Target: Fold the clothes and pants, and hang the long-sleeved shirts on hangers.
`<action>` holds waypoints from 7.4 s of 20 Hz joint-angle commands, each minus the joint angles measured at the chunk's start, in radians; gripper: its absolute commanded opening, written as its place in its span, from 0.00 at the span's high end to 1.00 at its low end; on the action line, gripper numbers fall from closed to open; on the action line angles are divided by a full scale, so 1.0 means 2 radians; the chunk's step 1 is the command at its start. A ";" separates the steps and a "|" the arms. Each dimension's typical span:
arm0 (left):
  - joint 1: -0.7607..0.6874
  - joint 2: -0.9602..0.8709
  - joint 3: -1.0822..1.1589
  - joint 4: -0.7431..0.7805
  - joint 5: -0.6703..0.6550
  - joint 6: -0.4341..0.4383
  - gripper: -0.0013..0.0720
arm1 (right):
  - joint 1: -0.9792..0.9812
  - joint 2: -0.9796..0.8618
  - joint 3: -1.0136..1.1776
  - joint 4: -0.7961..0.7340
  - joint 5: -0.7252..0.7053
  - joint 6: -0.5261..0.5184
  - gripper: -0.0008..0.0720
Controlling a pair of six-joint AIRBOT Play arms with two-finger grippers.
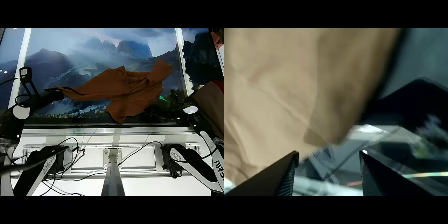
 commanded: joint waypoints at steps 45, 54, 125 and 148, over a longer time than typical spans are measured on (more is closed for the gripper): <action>0.001 0.001 0.096 0.000 0.196 0.000 0.97 | 0.059 0.023 0.335 -0.013 0.046 -0.081 0.97; 0.027 0.073 0.211 0.000 0.404 0.000 0.97 | -0.006 0.164 0.595 -0.126 0.046 -0.022 0.97; 0.101 -0.114 0.227 0.006 -0.206 -0.019 0.11 | -0.100 -0.070 0.219 -0.333 0.312 -0.015 0.38; 0.187 -0.178 0.169 0.192 -0.286 -0.051 0.50 | -0.101 -0.042 0.064 -0.150 0.115 -0.039 0.97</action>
